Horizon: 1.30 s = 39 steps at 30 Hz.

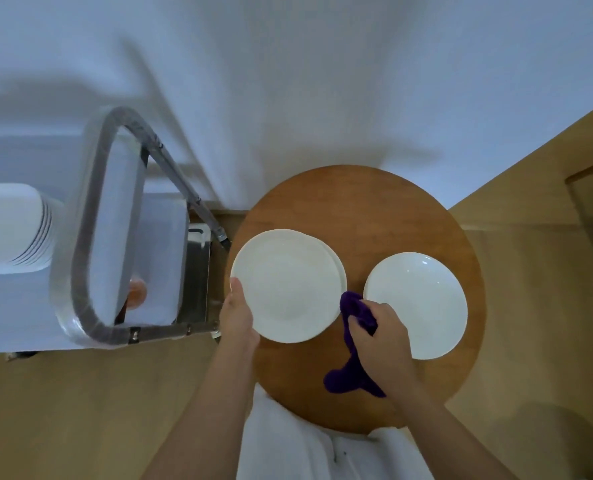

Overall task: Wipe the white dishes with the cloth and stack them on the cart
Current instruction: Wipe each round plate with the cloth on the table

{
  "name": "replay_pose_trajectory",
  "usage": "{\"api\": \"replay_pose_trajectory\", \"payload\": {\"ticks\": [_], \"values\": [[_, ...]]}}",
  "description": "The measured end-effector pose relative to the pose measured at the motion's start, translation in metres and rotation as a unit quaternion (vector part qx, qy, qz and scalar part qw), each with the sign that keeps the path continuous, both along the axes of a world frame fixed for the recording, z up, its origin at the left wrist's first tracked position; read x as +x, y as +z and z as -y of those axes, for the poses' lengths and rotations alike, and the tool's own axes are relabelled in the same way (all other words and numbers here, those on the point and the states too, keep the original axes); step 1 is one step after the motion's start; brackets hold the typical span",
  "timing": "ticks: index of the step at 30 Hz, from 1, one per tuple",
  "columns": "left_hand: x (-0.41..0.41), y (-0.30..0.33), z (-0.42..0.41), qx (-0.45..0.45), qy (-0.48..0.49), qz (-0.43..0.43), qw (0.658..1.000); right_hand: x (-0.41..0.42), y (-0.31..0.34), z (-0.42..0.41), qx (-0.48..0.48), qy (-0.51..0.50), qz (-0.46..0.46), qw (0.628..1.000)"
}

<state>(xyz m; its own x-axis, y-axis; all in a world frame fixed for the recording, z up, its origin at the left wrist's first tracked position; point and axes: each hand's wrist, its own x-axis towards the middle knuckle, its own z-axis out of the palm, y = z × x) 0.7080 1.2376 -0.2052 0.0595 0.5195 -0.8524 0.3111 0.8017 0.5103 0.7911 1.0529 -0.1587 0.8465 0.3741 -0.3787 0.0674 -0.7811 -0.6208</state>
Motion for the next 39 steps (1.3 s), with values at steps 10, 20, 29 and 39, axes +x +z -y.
{"api": "replay_pose_trajectory", "payload": {"ticks": [10,20,29,39], "values": [[0.007,-0.024,0.01,0.072,-0.075,-0.088,0.991,0.002,-0.005,0.009,0.008,-0.019,0.001,1.0],[-0.001,-0.044,0.004,0.197,-0.251,-0.267,0.909,0.006,-0.009,0.009,0.012,-0.014,-0.017,1.0],[0.008,-0.042,0.015,0.252,-0.361,-0.293,0.849,0.02,-0.011,0.025,0.02,-0.04,-0.029,0.999],[0.1,-0.037,0.132,0.222,-0.597,-0.116,0.762,0.058,-0.014,0.072,0.026,-0.116,-0.022,0.993]]}}
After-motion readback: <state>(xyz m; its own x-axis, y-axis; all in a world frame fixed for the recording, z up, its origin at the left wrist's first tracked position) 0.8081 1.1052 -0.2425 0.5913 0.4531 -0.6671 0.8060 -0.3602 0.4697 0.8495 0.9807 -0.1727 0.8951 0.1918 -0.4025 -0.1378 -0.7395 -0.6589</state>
